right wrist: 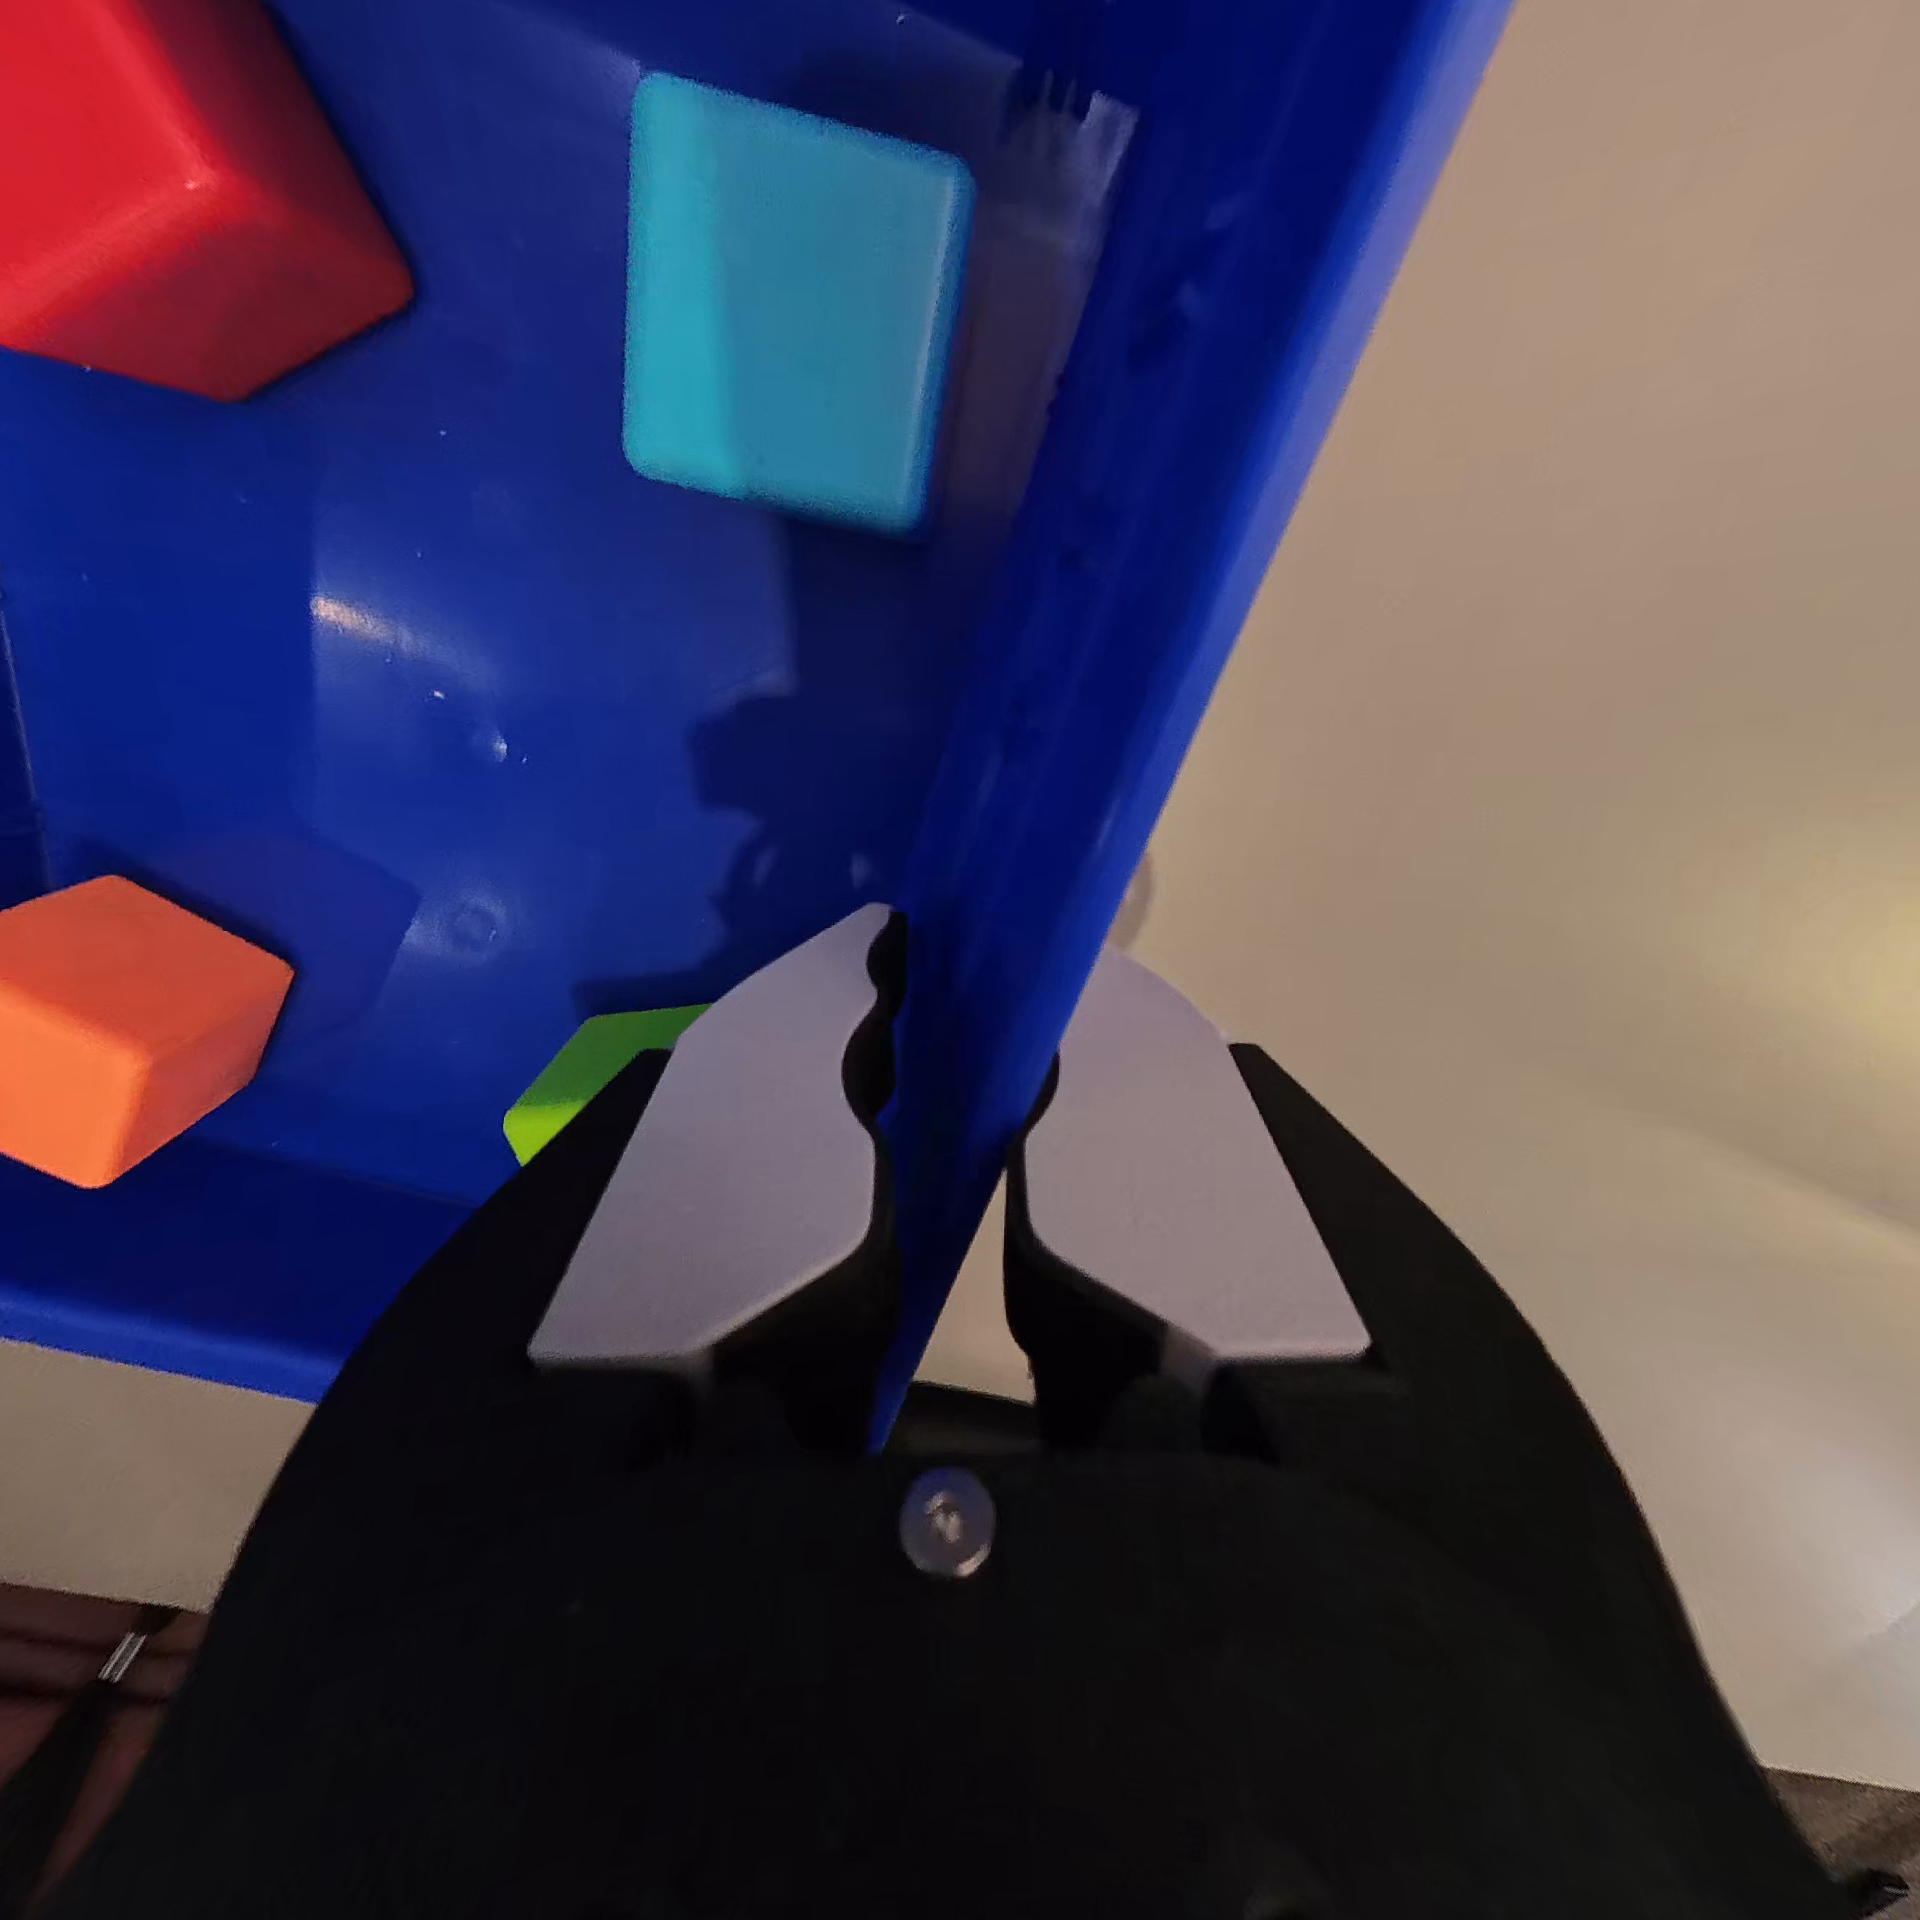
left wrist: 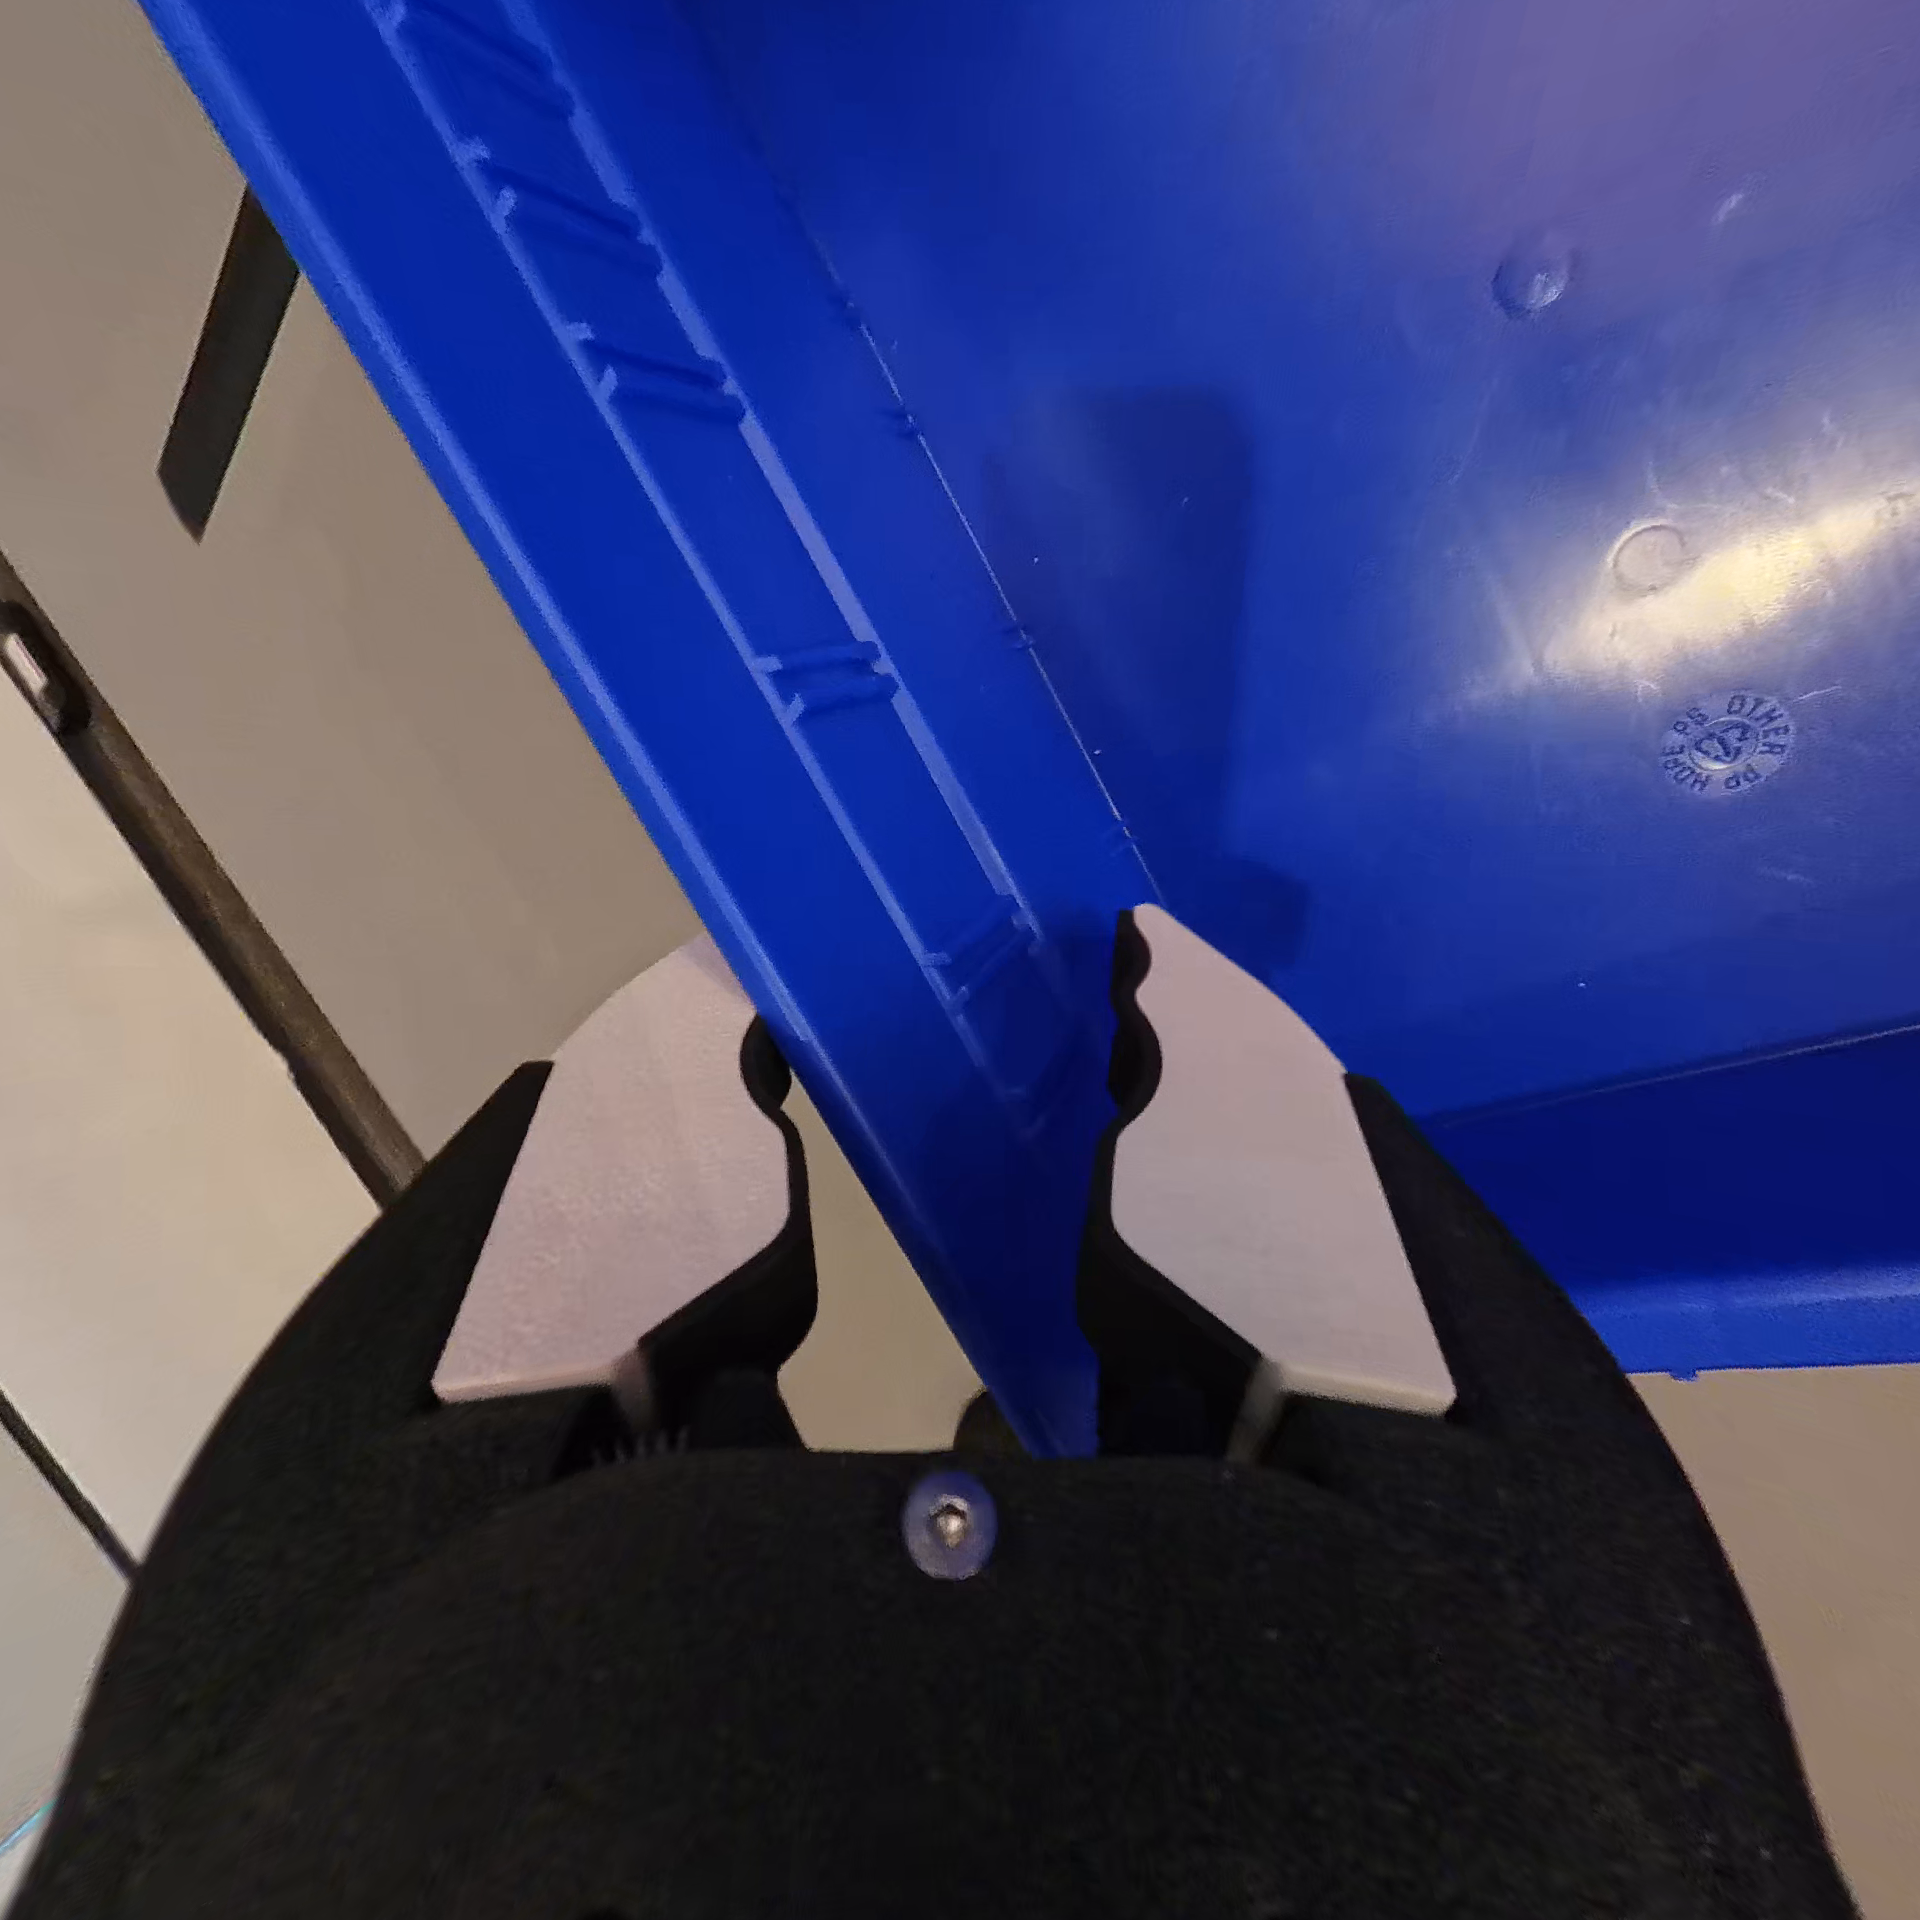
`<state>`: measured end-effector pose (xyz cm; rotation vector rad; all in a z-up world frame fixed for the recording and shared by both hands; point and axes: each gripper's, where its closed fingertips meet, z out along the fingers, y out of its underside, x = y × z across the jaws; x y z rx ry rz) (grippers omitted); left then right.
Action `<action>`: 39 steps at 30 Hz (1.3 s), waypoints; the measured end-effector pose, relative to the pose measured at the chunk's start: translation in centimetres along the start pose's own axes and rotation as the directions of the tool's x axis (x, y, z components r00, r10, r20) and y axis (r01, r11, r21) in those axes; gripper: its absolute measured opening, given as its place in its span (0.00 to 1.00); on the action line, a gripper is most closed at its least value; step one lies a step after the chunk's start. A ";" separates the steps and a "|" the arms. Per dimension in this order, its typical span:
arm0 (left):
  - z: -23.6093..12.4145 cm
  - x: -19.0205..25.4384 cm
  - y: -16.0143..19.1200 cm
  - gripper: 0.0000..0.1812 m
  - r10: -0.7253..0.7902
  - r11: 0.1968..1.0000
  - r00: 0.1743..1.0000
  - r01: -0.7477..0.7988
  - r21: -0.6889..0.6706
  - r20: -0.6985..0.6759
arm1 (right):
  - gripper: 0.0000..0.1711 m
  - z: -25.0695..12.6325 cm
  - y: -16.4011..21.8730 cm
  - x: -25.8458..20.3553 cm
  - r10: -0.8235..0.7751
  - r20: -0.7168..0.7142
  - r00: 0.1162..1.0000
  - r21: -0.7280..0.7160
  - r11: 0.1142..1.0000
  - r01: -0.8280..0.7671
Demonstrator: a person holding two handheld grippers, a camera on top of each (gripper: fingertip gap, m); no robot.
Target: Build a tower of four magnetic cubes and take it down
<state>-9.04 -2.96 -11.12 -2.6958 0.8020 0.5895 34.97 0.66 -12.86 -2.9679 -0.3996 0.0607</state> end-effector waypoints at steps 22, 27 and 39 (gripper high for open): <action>-13.5 -5.8 3.4 0.32 -0.026 0.864 0.972 0.139 0.484 -0.232 | 0.04 -0.1 2.0 2.4 0.096 0.179 0.979 -0.171 0.983 -0.065; -14.8 -10.9 8.2 0.31 -0.193 0.806 0.955 0.286 0.519 -0.226 | 0.04 -3.9 3.5 3.7 0.070 0.166 0.984 -0.184 0.982 -0.039; -12.3 -17.3 14.0 0.28 -0.457 0.720 0.858 0.512 0.467 -0.236 | 0.03 -17.4 -5.7 -11.8 -0.200 0.091 0.975 -0.102 0.973 0.209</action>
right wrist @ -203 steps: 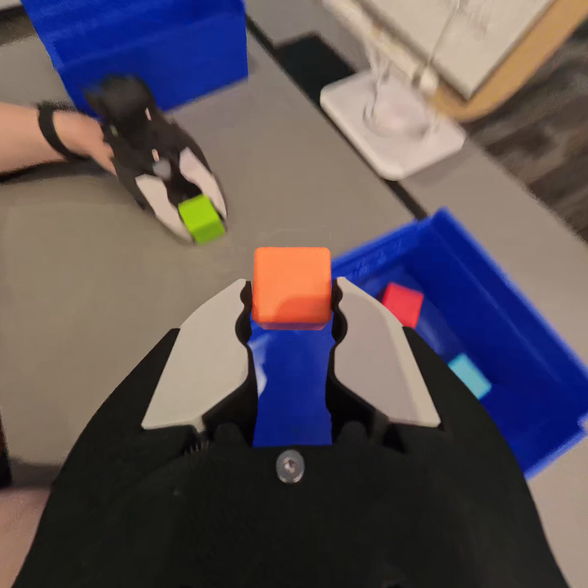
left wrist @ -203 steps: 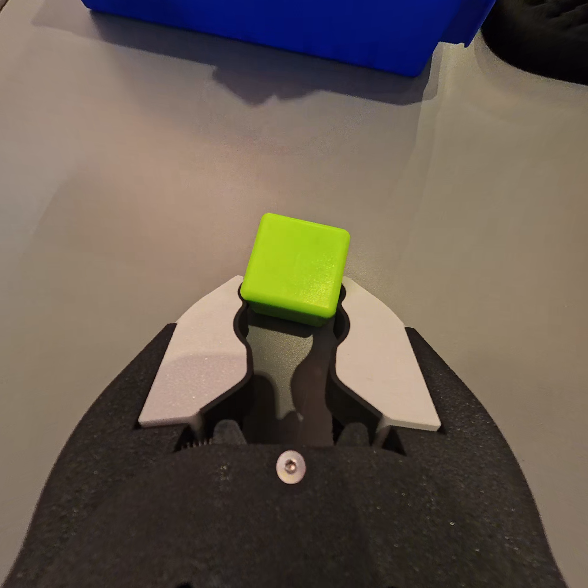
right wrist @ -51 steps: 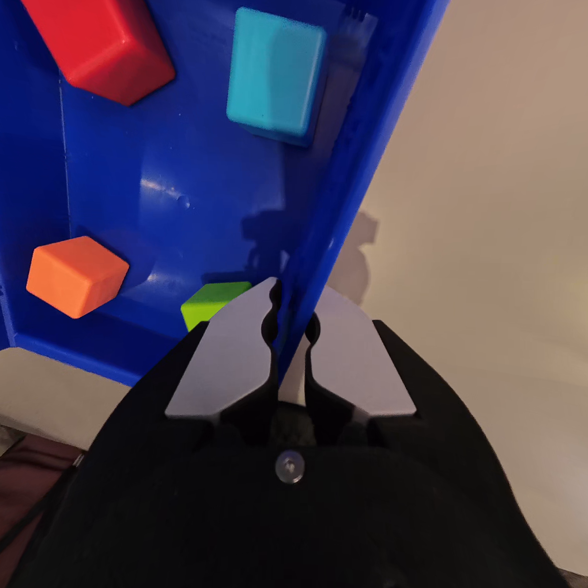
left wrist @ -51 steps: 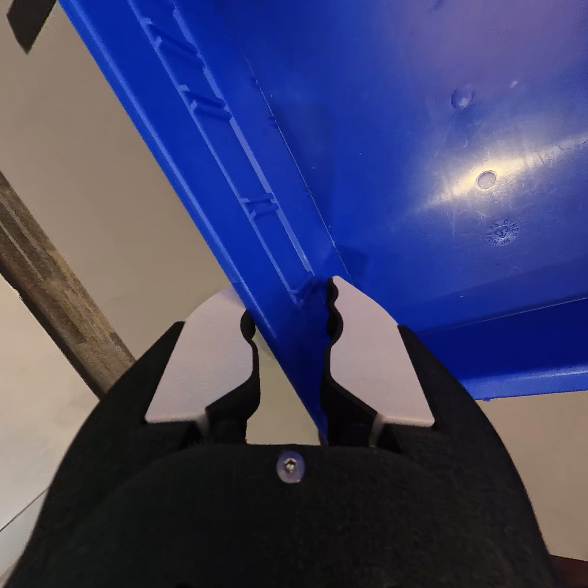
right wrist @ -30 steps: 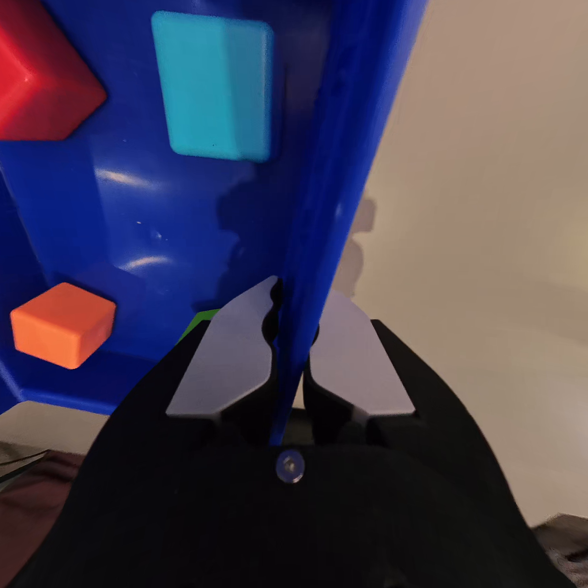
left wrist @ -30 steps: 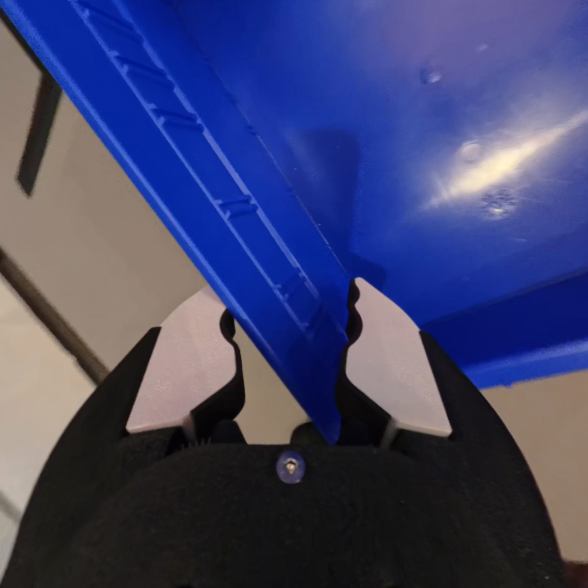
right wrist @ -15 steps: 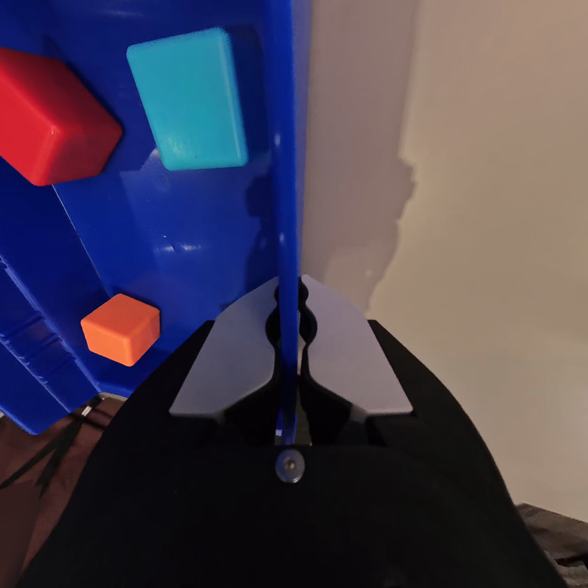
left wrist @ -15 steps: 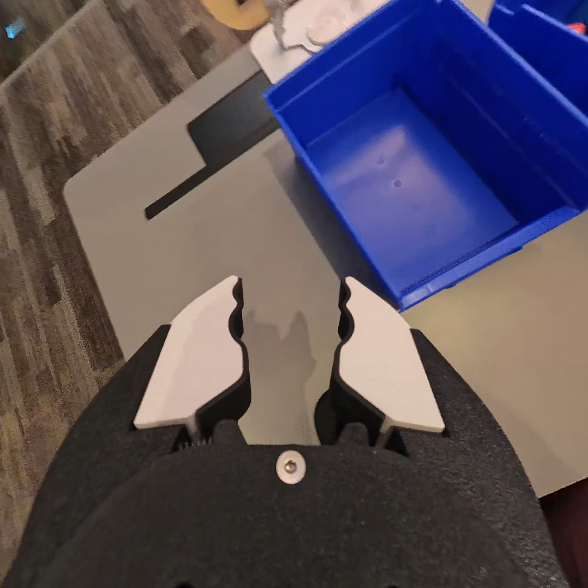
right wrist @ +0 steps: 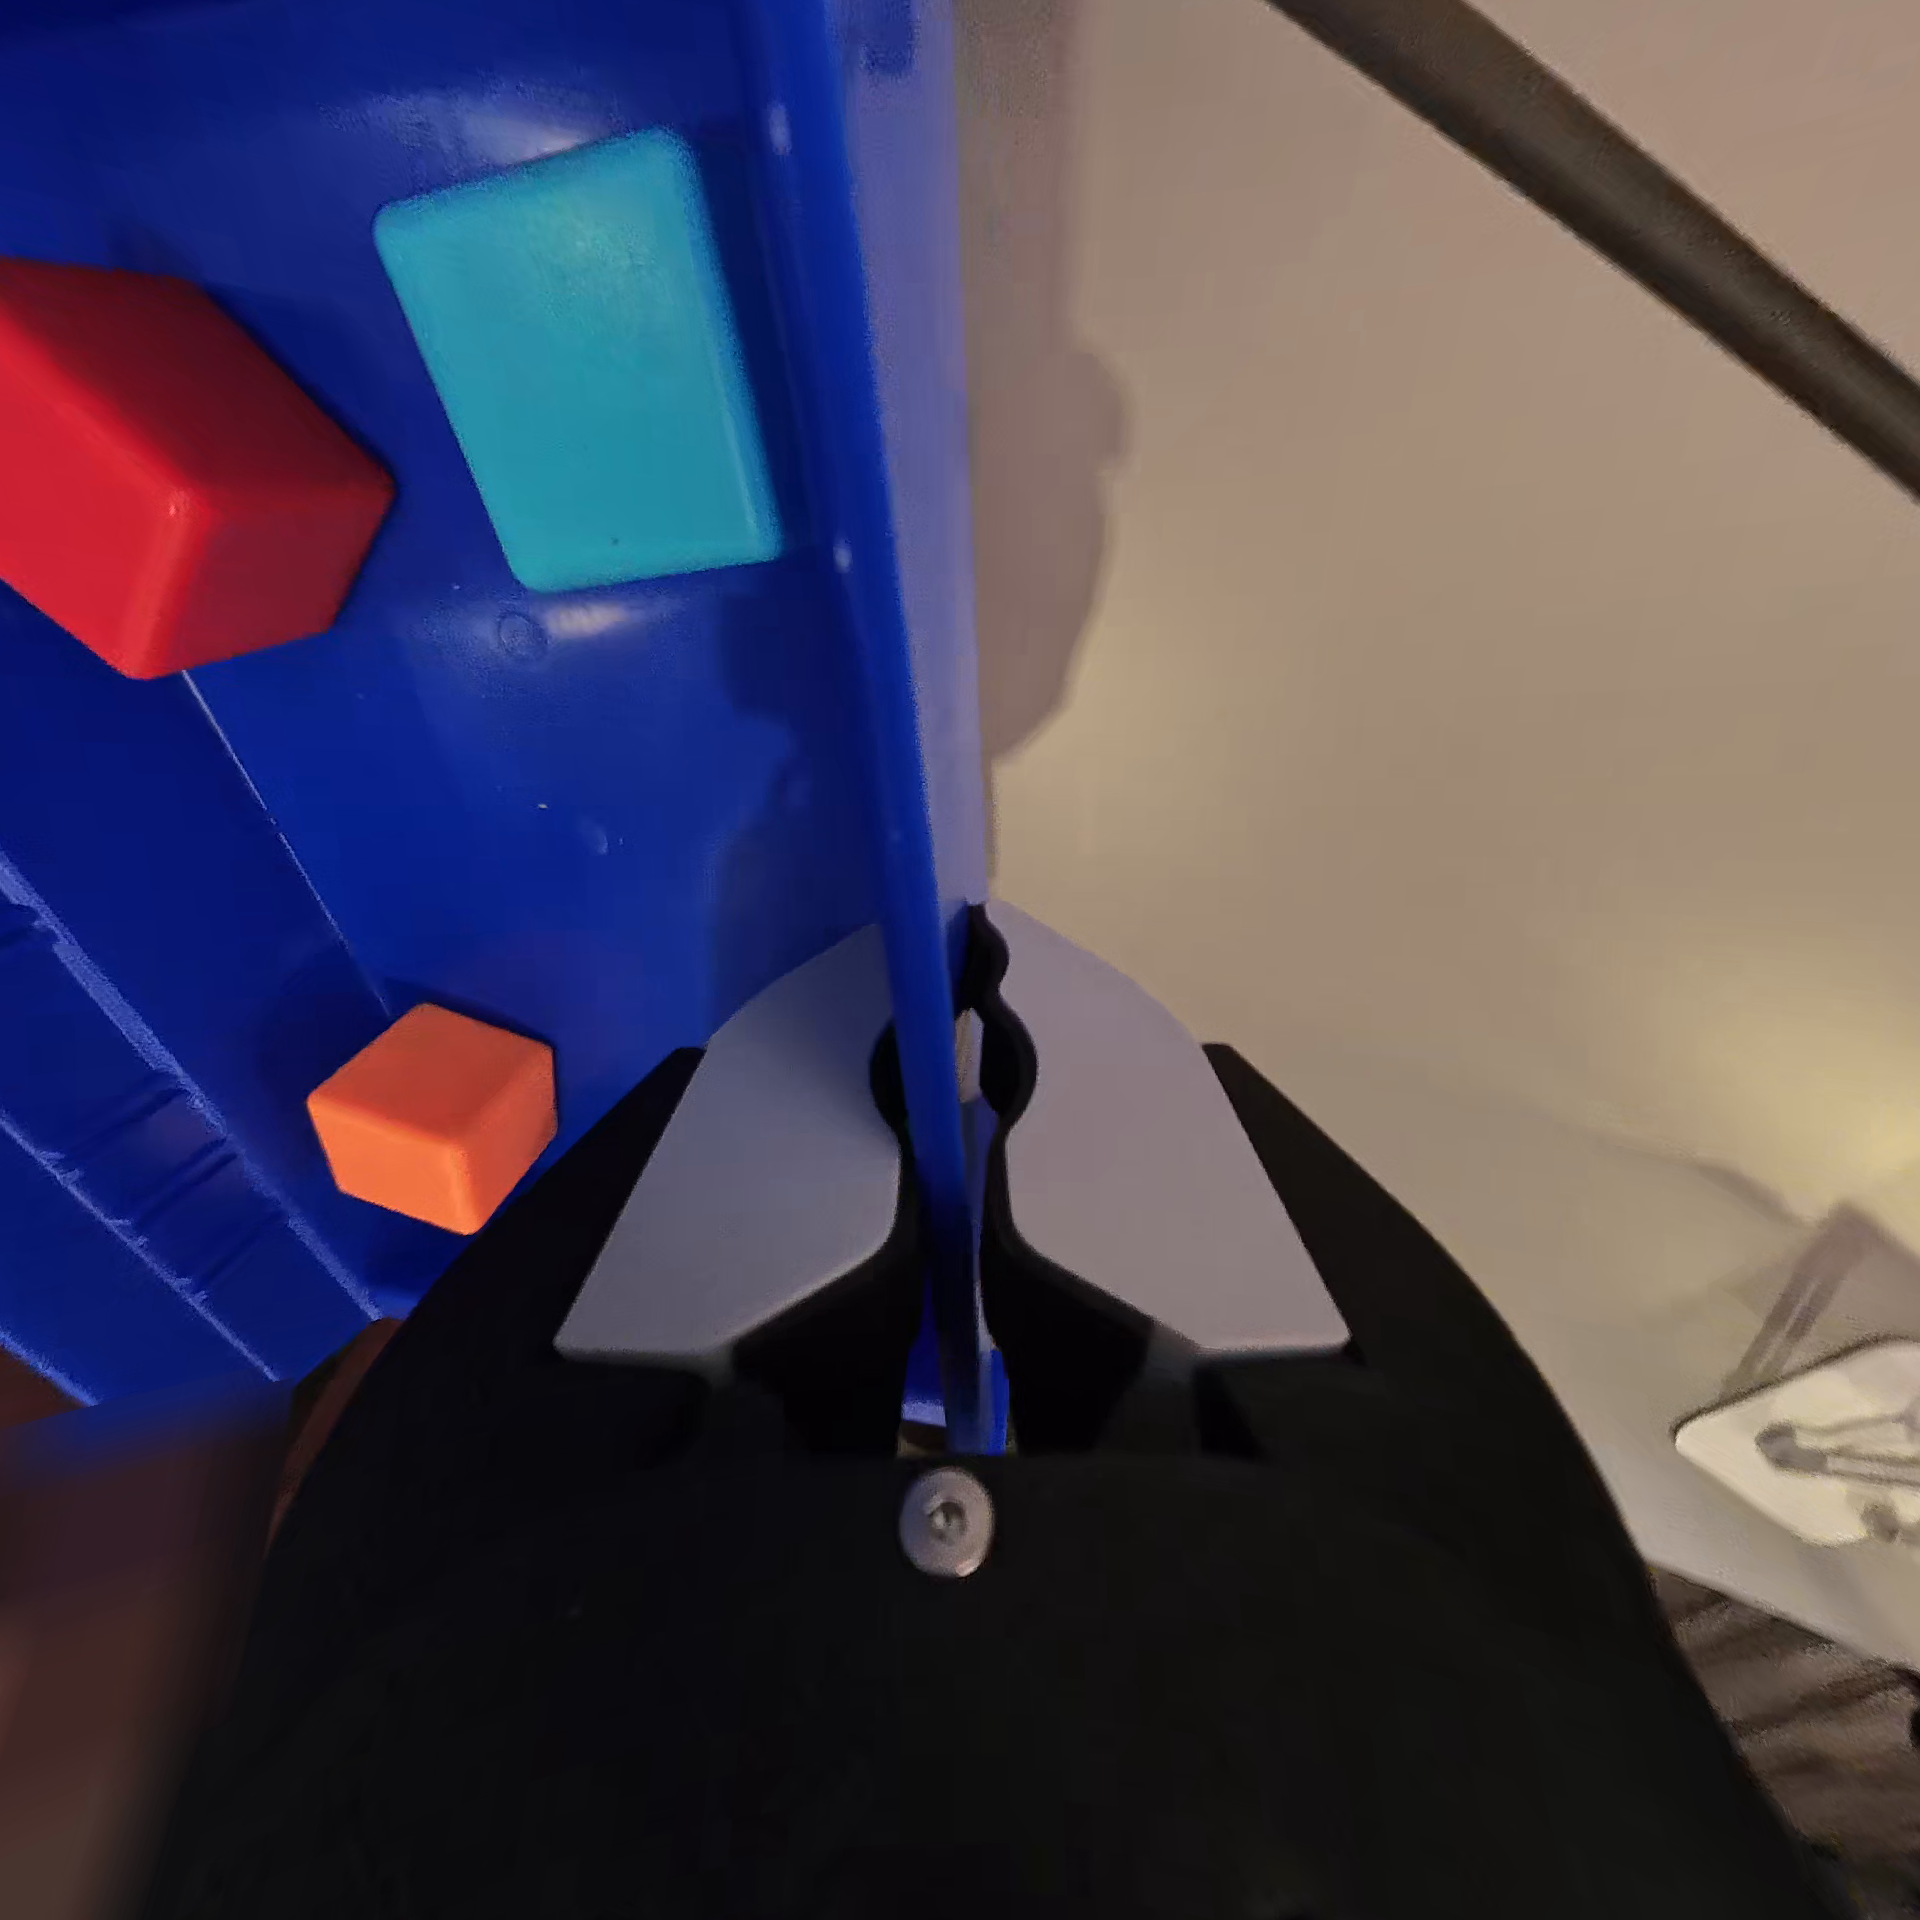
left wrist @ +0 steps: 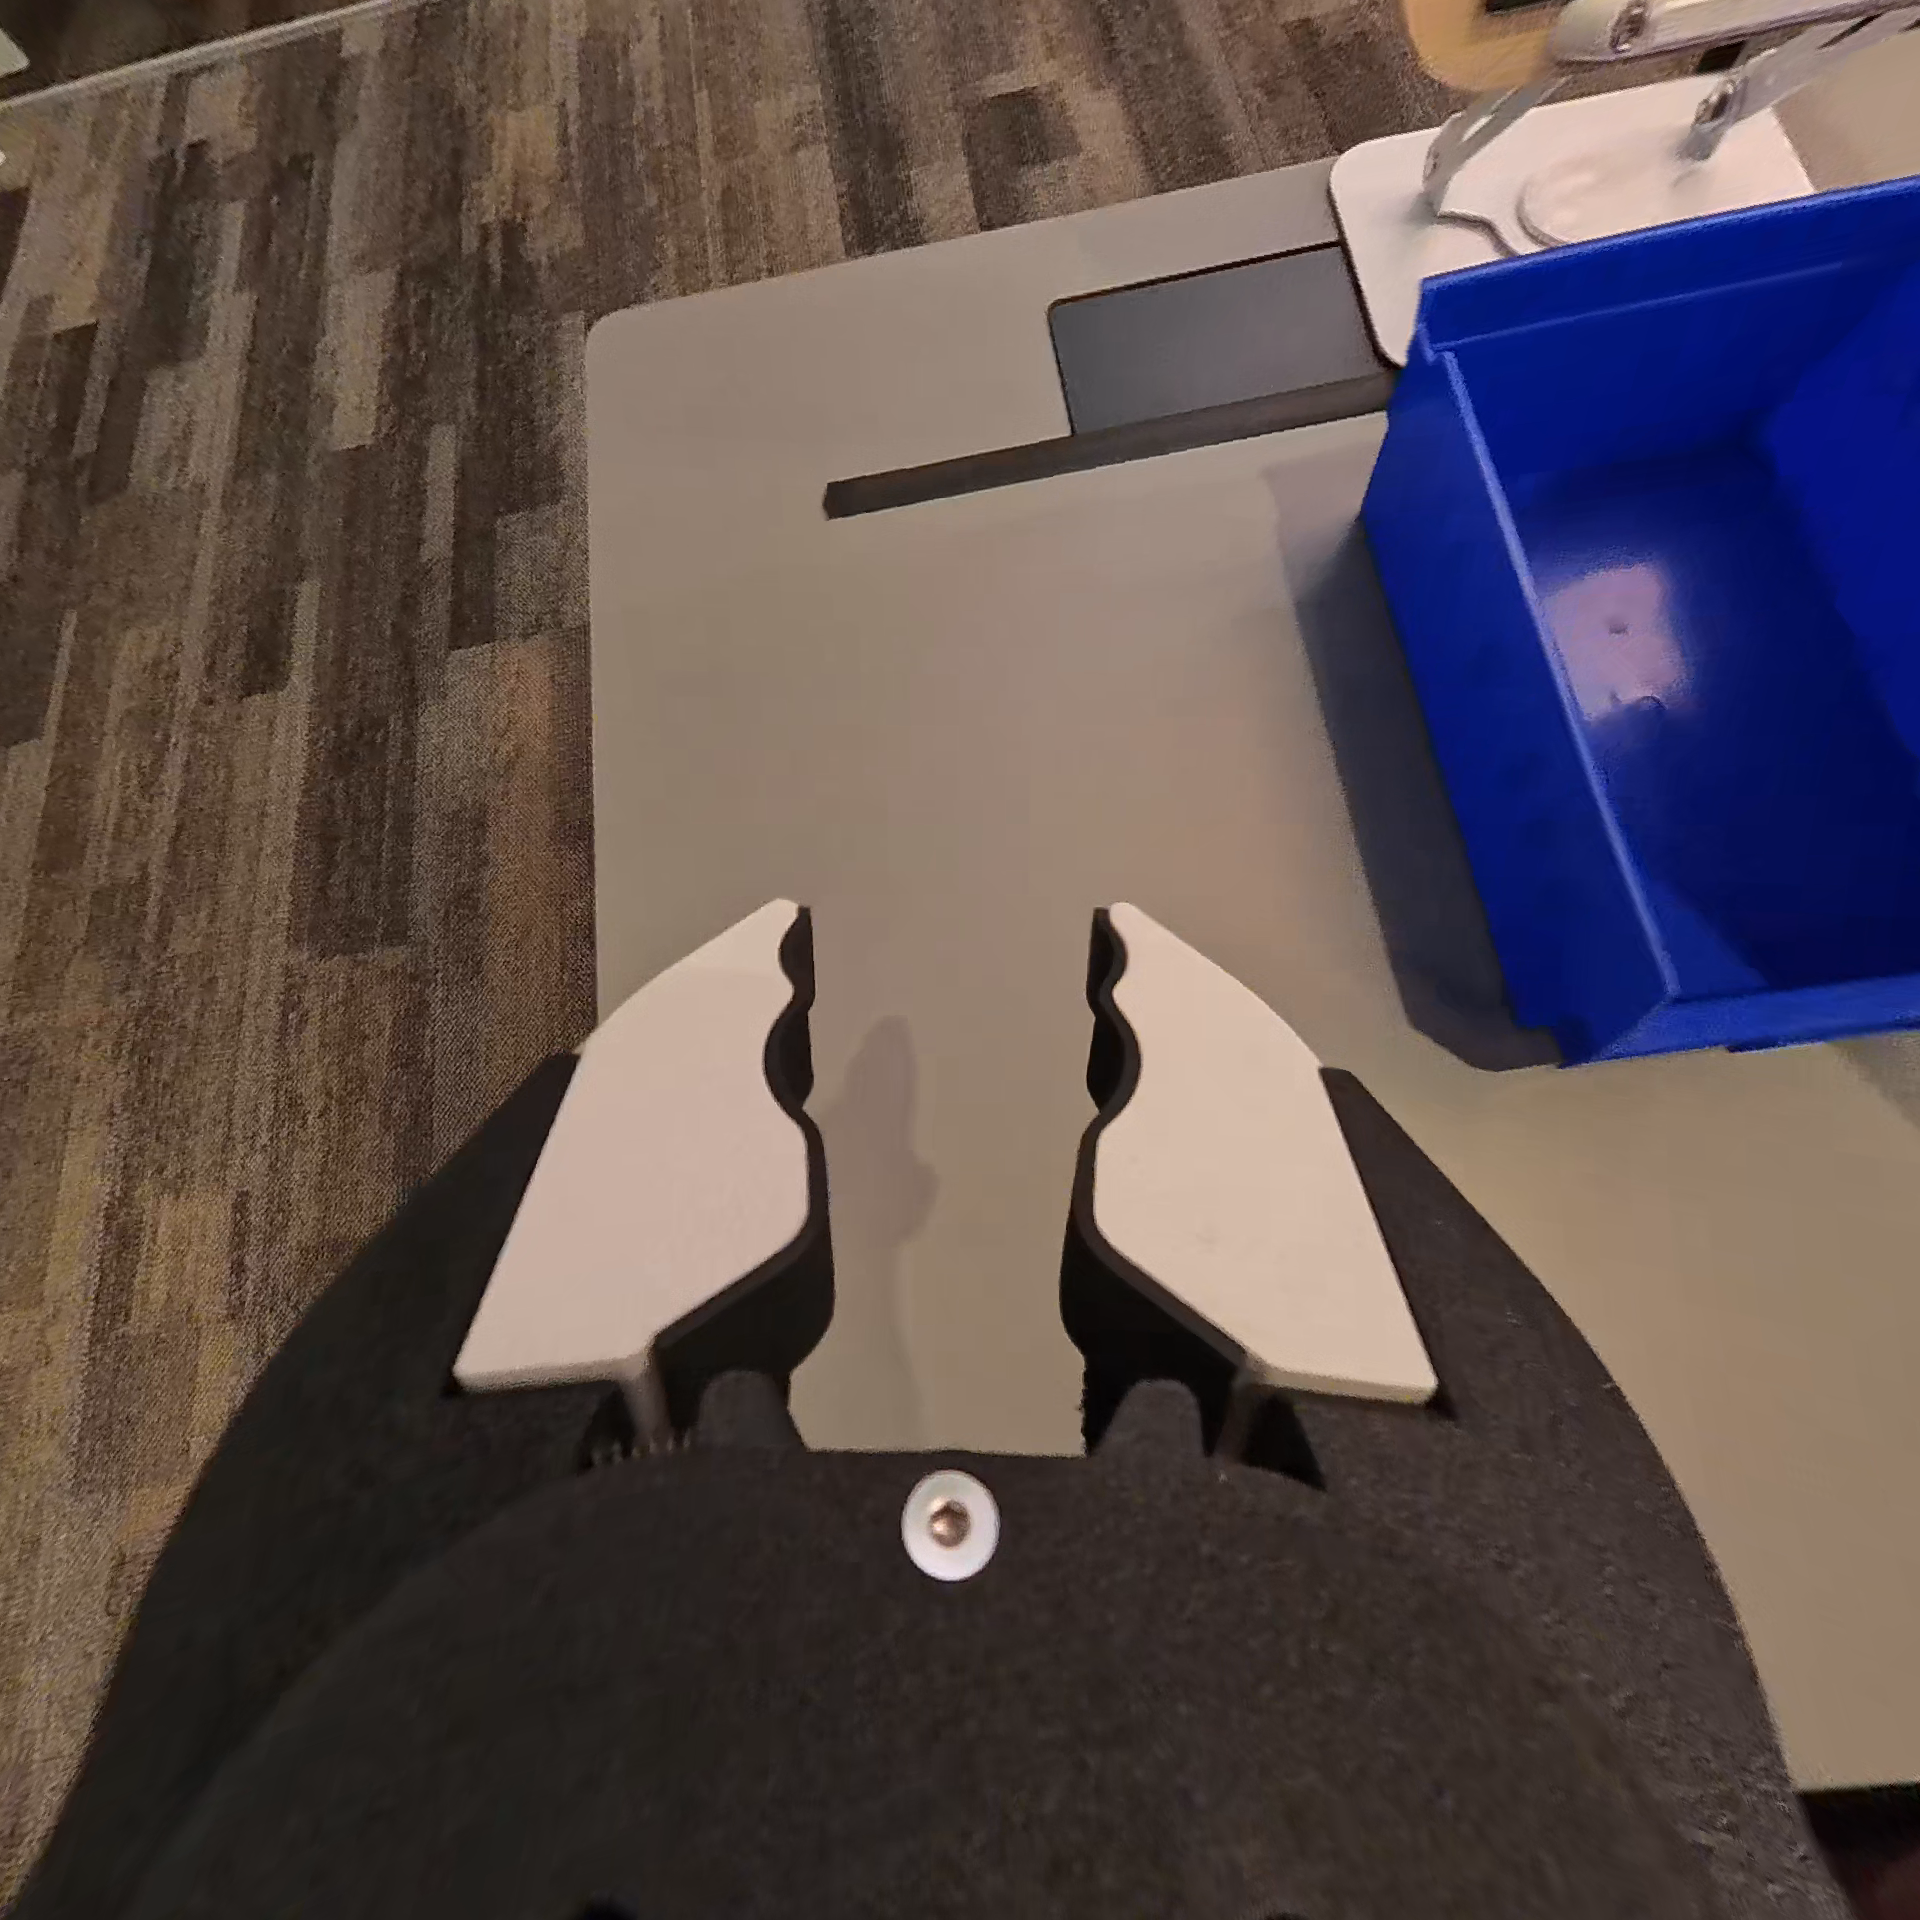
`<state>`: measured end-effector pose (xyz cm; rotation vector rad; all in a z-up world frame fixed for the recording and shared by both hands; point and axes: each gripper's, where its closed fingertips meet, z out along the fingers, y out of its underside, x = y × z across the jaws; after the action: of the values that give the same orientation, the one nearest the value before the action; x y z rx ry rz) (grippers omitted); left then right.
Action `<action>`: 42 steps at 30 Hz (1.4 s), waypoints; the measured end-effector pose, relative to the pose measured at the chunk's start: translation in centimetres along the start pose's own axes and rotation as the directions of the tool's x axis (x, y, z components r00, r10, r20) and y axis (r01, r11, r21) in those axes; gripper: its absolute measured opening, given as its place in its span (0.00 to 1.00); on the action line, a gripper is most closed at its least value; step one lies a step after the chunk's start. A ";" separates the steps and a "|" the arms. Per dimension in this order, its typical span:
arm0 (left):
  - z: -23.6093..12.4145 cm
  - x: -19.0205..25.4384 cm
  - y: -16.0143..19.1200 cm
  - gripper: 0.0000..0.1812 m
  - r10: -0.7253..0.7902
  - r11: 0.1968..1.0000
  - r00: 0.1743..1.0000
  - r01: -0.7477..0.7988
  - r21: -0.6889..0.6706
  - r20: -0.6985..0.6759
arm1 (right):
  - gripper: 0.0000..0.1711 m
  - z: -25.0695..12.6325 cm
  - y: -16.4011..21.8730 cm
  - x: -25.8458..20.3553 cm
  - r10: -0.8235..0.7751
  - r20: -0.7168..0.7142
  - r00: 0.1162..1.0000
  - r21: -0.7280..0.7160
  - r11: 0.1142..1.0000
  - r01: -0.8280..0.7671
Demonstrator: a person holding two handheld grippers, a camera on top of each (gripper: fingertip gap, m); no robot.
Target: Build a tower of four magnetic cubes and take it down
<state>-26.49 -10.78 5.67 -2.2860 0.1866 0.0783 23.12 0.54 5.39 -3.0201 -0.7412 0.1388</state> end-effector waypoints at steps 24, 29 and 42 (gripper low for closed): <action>-3.0 -10.9 4.8 0.24 -0.373 0.926 0.917 0.359 0.118 0.142 | 0.05 16.3 -20.0 -37.4 -0.371 0.234 0.899 -0.045 0.919 0.391; -1.8 -9.7 4.5 0.24 -0.313 0.949 0.943 0.307 0.068 0.113 | 0.05 21.1 -20.2 -36.3 -0.325 0.188 0.927 -0.094 0.934 0.346; -0.8 -9.0 4.2 0.25 -0.274 0.962 0.956 0.273 0.025 0.103 | 0.29 3.3 -20.4 -23.1 -0.272 -0.210 0.939 0.703 0.626 0.338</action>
<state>-36.06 -13.13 4.11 -2.2677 -0.1849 0.0538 -6.93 7.91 5.00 -2.0823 -0.9051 0.2314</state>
